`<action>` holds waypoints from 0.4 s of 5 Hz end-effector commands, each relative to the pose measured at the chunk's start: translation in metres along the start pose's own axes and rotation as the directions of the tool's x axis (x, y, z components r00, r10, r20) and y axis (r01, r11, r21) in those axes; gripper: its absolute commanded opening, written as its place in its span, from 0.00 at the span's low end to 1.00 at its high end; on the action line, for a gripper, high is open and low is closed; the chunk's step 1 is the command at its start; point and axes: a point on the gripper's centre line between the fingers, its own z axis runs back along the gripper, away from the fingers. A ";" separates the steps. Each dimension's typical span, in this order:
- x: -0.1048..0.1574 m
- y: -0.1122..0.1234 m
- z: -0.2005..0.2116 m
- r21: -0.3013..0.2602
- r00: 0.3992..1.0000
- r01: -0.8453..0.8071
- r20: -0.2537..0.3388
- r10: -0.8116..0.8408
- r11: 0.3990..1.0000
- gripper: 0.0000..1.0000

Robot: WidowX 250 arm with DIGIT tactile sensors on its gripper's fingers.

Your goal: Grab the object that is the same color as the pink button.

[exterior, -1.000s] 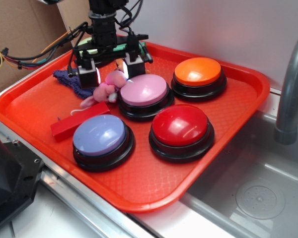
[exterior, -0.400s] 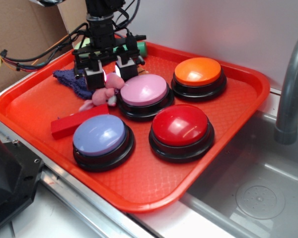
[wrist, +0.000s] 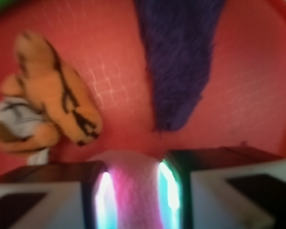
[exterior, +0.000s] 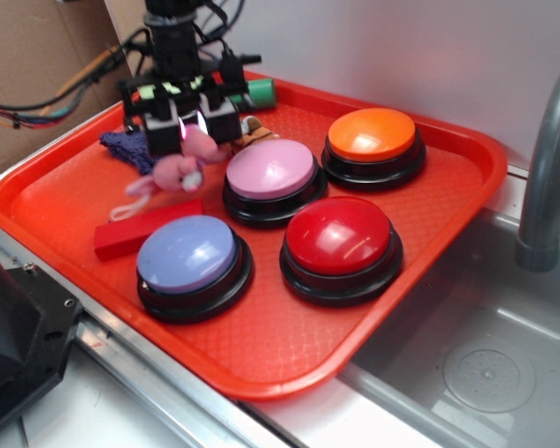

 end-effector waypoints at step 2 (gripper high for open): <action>-0.028 0.023 0.072 0.049 0.811 0.580 0.062 -0.582 0.813 0.00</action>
